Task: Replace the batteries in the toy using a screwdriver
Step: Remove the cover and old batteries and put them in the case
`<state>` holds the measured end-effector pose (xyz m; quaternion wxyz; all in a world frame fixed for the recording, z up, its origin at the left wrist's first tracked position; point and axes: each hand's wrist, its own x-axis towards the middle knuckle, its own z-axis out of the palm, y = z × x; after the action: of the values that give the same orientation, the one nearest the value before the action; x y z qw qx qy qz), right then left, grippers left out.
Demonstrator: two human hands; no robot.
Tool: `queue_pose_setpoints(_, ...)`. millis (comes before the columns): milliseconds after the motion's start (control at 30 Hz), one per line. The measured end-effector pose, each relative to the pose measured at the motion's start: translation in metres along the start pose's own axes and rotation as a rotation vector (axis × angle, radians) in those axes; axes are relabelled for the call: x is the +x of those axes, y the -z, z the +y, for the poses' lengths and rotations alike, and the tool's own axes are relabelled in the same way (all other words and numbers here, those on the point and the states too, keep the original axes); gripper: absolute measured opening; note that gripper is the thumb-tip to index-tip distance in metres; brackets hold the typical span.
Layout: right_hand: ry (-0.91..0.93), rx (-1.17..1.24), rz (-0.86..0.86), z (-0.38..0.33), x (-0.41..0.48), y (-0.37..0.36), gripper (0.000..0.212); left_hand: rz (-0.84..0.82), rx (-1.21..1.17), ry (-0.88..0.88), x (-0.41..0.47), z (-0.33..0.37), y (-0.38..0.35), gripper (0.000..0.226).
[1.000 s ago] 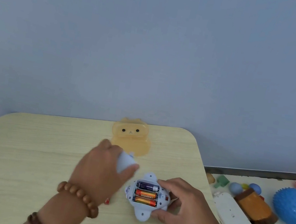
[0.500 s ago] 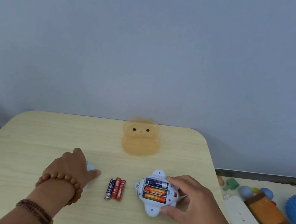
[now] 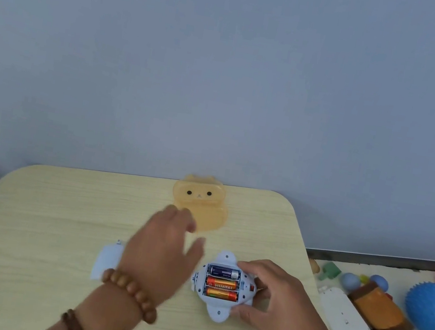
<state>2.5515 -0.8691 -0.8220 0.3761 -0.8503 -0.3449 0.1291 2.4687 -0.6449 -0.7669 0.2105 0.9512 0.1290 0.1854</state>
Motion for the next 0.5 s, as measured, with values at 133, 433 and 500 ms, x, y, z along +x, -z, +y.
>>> queue_pose_setpoints(133, 0.016, 0.009, 0.008, -0.001, 0.001, 0.0, 0.056, -0.127, 0.045, -0.053, -0.005, 0.044, -0.031, 0.023)
queue_pose_setpoints(433, 0.01, 0.002, -0.019, 0.002, 0.001, -0.001, 0.059, -0.194, 0.028, -0.012, 0.0, 0.041, -0.053, 0.023)
queue_pose_setpoints(500, 0.016, -0.007, -0.021, 0.001, 0.001, 0.0, 0.058, -0.192, 0.011, -0.004, 0.0, 0.04, -0.055, 0.024)
